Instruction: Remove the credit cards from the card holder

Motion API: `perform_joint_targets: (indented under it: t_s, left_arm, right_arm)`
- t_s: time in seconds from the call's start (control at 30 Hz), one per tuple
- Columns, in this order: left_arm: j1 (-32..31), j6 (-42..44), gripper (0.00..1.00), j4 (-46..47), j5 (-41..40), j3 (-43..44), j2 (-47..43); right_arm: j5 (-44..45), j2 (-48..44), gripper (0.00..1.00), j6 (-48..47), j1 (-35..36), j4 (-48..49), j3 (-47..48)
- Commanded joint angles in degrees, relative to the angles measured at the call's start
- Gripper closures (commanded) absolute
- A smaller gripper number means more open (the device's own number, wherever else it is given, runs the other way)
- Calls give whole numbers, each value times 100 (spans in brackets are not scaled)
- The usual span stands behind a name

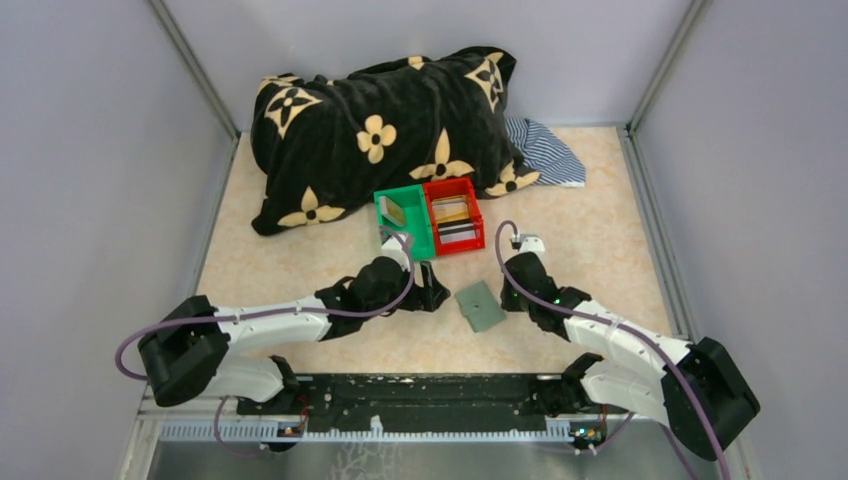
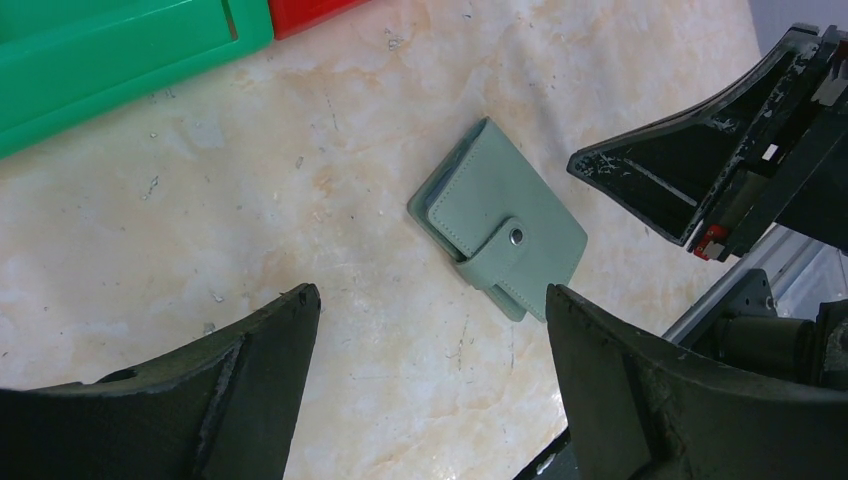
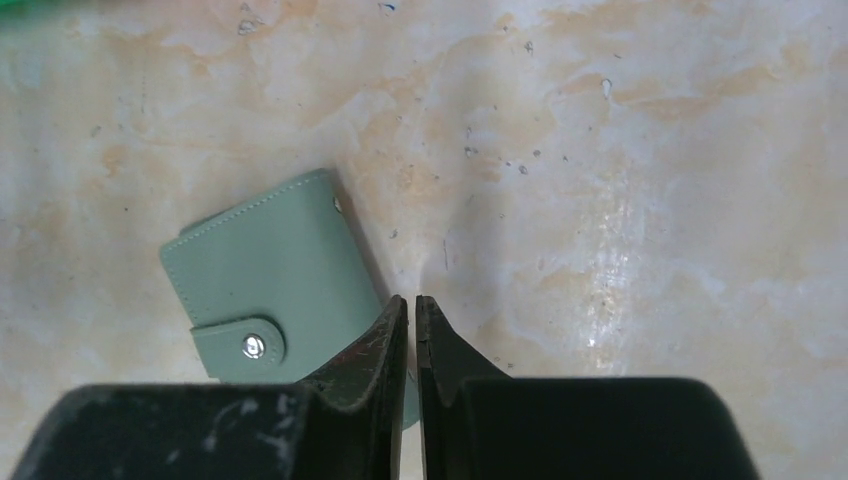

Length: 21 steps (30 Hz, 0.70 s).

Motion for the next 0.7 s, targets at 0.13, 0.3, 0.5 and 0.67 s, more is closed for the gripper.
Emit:
perform_joint_targets:
  t_s: [0.13, 0.3, 0.5, 0.67]
  left_arm:
    - [-56, -19, 11, 116, -11, 111, -37]
    - [-64, -82, 11, 116, -59, -1, -23]
    - [-65, -133, 9, -35, -339, -262, -453]
    - [-73, -103, 8, -231, -272, -191, -533]
  right_arm:
    - [-9, -389, 98, -17, 65, -139, -260]
    - [-444, -458, 100, -50, 62, -134, -497]
    - [-935, -865, 100, 71, 83, 54, -787]
    - [-1112, -940, 100, 90, 115, 173, -724]
